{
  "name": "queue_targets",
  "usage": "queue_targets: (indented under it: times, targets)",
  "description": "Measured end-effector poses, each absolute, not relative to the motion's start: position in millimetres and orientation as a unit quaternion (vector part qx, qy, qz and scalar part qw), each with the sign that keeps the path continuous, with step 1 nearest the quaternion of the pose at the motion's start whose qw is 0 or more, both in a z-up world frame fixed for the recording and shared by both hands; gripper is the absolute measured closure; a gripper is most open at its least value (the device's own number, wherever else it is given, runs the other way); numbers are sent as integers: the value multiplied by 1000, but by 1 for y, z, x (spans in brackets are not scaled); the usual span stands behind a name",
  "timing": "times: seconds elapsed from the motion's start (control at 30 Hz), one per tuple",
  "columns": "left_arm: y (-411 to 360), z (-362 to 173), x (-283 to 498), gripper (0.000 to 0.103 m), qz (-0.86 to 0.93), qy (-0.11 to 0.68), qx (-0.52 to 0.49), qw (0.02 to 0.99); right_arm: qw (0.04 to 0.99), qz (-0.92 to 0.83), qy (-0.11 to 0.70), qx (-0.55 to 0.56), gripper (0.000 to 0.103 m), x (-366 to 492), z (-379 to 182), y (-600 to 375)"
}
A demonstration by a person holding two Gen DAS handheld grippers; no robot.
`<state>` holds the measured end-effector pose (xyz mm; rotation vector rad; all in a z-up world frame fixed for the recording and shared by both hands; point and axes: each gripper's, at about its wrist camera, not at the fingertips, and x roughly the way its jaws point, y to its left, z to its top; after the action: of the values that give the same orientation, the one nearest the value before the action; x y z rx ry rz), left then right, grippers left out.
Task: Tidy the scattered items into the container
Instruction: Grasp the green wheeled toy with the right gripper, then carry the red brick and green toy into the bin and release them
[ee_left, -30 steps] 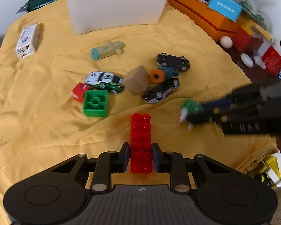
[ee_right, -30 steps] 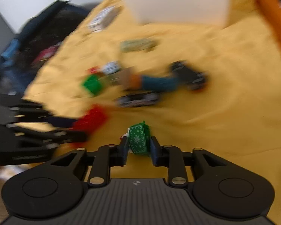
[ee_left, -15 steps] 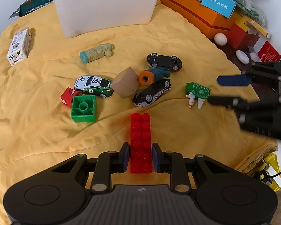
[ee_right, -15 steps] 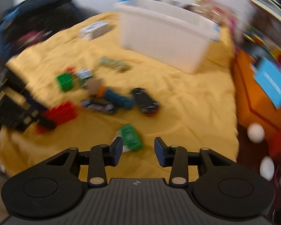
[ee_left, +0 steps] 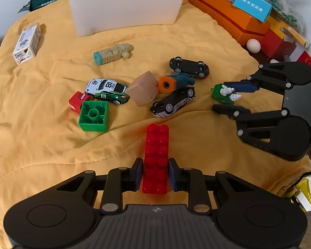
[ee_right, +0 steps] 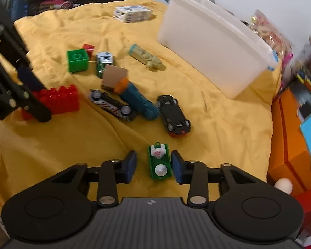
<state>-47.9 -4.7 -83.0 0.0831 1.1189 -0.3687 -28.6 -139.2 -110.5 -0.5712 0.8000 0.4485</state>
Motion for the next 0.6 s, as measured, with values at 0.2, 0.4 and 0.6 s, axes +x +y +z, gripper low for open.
queue_targets:
  times: [0.2, 0.4, 0.6]
  targets:
    - [-2, -82, -43, 76, -172, 526, 24, 833, 867, 224, 428, -119, 67, -10, -103, -175]
    - [-5, -80, -39, 76, -179, 522, 38, 833, 858, 229, 452, -82, 79, 1, -103, -189]
    - [-1, -15, -27, 76, -194, 456, 58, 867, 873, 244, 406, -113, 79, 16, -51, -177]
